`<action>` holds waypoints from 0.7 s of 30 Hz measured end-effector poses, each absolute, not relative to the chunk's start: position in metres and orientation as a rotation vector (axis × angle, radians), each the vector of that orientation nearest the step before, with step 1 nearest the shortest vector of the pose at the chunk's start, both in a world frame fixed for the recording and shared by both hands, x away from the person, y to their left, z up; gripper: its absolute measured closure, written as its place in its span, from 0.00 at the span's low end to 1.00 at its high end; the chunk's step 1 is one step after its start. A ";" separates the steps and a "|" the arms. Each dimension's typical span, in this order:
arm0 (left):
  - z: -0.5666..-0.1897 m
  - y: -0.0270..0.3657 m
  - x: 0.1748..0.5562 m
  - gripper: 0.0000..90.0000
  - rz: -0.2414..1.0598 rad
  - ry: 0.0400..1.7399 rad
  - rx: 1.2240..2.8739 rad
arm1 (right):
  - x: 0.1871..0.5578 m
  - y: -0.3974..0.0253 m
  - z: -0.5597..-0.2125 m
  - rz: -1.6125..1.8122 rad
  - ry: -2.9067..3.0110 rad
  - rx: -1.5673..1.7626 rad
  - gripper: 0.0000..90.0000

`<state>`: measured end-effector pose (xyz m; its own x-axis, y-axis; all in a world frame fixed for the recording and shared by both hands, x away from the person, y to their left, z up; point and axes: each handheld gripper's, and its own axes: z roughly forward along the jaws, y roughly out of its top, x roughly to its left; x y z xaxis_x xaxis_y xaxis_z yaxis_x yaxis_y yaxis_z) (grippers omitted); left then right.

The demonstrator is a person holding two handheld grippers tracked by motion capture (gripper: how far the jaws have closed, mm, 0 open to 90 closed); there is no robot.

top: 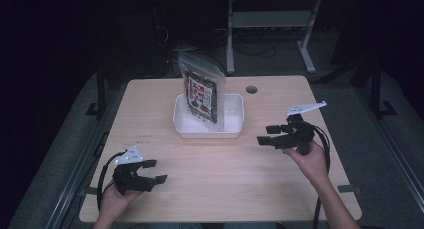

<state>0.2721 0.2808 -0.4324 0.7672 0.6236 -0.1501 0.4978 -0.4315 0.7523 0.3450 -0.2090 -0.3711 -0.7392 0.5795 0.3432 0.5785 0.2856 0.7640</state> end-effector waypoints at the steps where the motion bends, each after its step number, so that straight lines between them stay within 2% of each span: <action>1: -0.432 0.281 0.272 0.29 0.189 0.835 2.115 | 0.344 -0.210 -0.373 1.498 2.518 1.138 0.34; 21: -0.434 0.277 0.272 0.29 0.191 0.830 2.132 | 0.322 -0.235 -0.397 1.499 2.519 1.222 0.34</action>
<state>0.2723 0.2771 -0.4339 0.7710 0.6207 -0.1422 0.4963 -0.4458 0.7450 0.3218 -0.2350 -0.3974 -0.7034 0.5940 0.3904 0.6265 0.2587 0.7352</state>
